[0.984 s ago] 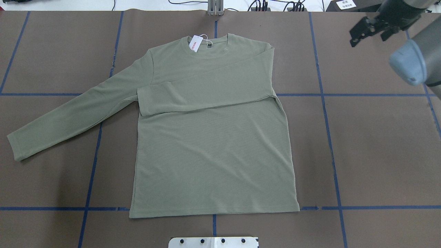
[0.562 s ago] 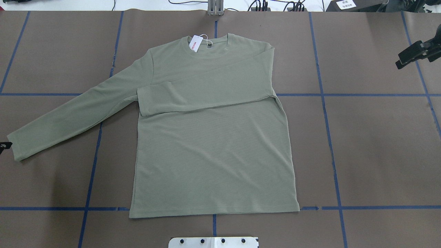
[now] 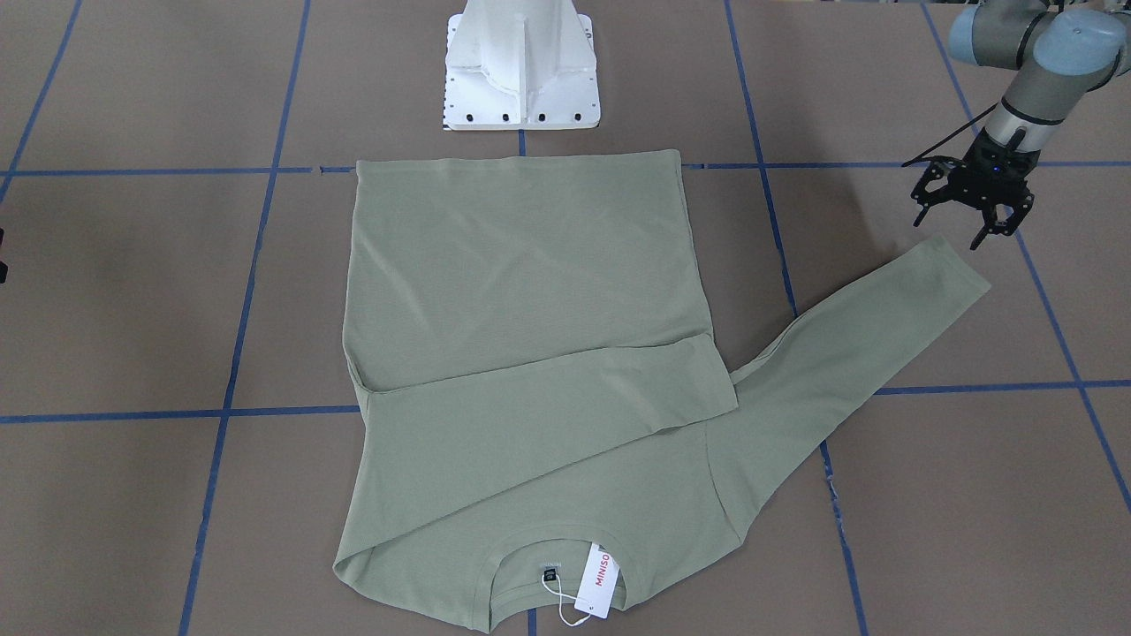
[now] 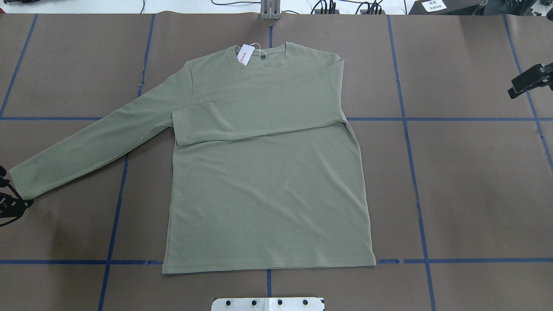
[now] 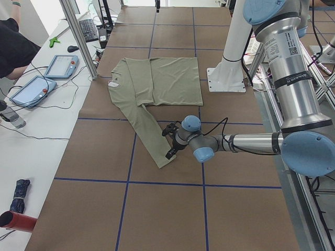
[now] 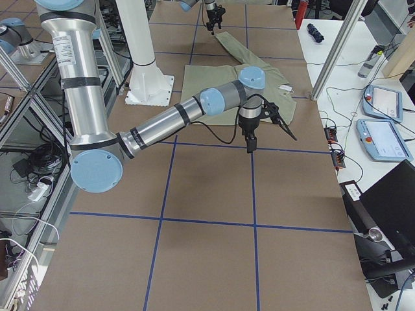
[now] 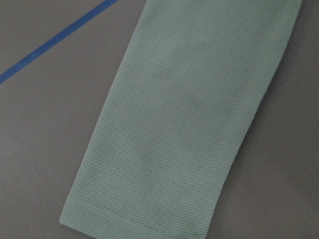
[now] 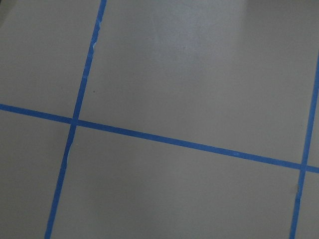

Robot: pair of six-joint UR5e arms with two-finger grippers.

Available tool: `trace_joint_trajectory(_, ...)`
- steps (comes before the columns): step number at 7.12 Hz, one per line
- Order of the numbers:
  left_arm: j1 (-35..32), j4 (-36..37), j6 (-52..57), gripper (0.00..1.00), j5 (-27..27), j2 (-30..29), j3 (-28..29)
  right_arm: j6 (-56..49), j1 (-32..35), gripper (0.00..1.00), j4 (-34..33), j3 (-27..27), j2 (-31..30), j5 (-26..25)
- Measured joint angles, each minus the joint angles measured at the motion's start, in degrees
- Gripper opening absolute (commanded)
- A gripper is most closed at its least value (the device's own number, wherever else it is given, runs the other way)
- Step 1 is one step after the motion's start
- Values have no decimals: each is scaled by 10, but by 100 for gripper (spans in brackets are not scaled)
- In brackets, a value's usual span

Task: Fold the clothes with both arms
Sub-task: 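Lower the left gripper to the other sleeve cuff and grasp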

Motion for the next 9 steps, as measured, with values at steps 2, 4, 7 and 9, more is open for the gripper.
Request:
trace_joint_trajectory(2, 13, -2, 1, 47, 9, -1, 8, 1, -1, 100, -1, 0, -1, 0)
trace_joint_trajectory(4, 17, -3, 1, 0, 11, -1, 9, 2, 0, 100, -1, 0, -1, 0)
trace_joint_trajectory(7, 17, -7, 2, 0, 27, -1, 7, 2, 0, 100, -1, -1, -2, 0)
trace_joint_trajectory(9, 3, -6, 4, 0, 9, -11, -12, -7, 1, 100, 0, -3, -11, 0)
